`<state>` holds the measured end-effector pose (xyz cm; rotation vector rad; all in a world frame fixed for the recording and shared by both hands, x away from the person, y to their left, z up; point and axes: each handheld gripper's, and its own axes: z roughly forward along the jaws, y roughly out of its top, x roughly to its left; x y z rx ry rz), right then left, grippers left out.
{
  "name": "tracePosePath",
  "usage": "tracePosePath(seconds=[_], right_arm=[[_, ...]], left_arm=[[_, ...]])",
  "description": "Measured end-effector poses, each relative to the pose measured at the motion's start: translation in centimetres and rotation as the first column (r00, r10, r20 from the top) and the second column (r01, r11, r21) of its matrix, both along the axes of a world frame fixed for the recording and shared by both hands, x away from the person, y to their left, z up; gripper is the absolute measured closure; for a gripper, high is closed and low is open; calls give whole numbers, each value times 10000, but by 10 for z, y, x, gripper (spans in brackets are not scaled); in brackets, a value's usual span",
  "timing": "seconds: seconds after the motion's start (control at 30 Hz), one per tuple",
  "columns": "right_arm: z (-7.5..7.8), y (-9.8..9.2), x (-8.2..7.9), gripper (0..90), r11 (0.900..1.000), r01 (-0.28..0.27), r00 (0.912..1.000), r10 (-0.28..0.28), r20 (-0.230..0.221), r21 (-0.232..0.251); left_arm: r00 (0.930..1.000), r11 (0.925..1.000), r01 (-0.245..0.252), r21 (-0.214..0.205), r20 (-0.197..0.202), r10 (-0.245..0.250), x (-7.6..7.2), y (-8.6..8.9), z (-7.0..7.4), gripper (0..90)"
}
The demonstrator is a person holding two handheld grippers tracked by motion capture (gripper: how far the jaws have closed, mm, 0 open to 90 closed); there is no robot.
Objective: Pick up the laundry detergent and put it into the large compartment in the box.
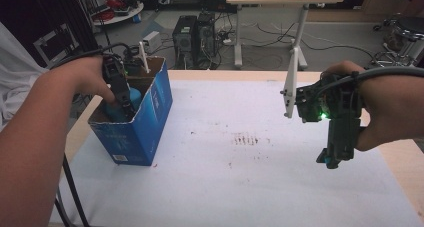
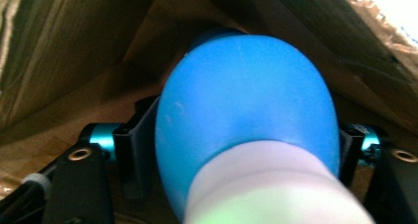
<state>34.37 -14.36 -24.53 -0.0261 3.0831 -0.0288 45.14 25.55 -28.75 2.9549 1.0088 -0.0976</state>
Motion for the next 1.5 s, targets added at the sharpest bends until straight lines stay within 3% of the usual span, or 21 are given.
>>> tracePosePath(seconds=[0.27,1.0,1.5], right_arm=[[-1,-2,1,105,10000,-23,10000,23,-24,25],[0,-3,0,105,9999,-37,10000,37,-26,150],[0,-2,0,105,9999,-40,10000,40,-26,164]], left_arm=[[10000,10000,-30,92,-7,30,0,-1,4,277],[9987,9993,-259,257,456,247,-5,0,28,212],[9965,9989,-419,197,735,403,-12,0,57,166]])
